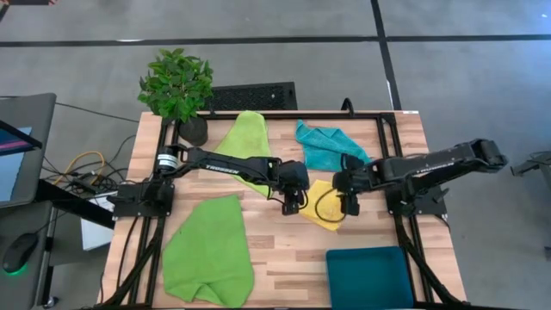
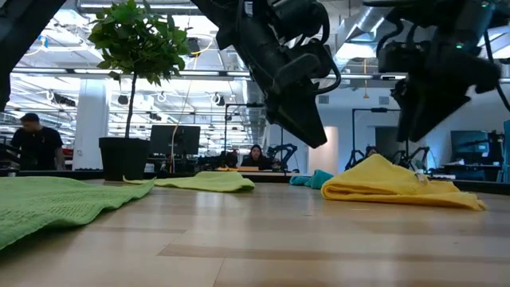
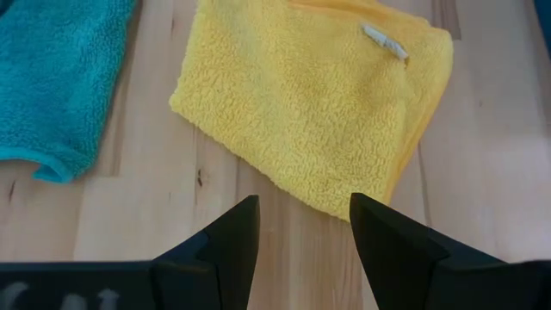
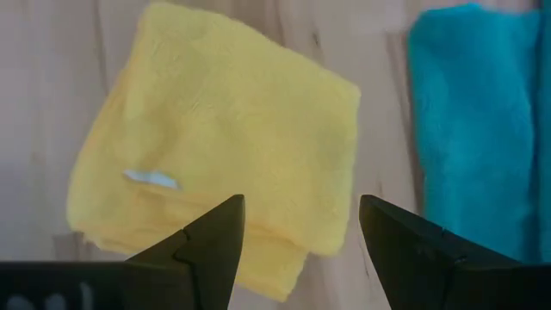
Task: Fold microfiber towels
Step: Fold the yellow towel
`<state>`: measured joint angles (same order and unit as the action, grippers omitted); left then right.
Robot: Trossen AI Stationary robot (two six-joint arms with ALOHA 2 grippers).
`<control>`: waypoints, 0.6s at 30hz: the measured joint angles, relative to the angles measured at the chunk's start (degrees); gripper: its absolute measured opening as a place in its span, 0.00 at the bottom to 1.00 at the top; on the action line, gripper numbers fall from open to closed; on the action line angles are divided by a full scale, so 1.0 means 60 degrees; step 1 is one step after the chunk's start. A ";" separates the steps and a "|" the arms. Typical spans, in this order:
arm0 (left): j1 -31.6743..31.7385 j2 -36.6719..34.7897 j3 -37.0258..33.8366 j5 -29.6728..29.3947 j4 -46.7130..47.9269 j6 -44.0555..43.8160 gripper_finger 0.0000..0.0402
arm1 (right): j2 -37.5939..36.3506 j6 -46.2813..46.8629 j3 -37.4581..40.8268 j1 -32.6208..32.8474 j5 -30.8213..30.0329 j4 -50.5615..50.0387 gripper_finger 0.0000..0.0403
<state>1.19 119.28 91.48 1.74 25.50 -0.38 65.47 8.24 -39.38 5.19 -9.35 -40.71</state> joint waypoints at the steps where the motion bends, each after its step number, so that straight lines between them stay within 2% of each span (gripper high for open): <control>1: 0.0000 0.0004 0.0000 0.0000 0.0000 0.0000 0.43 | 0.0010 -0.0143 0.0000 -0.0222 0.0183 -0.0012 0.63; 7: -0.0011 0.0007 0.0000 0.0410 0.0010 0.0000 0.43 | 0.0476 -0.1327 0.0004 -0.1574 0.1712 0.0199 0.63; 11: -0.0015 0.0007 0.0000 0.0817 0.0004 -0.0003 0.43 | 0.0848 -0.1680 0.0004 -0.2263 0.2044 0.0332 0.63; 18: -0.0015 0.0011 0.0000 0.0831 0.0007 0.0106 0.43 | 0.1567 -0.2134 0.0004 -0.2955 0.2692 0.0622 0.63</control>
<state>1.10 119.35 91.48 6.72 25.54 0.25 74.87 -4.56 -39.35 -12.54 6.80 -36.98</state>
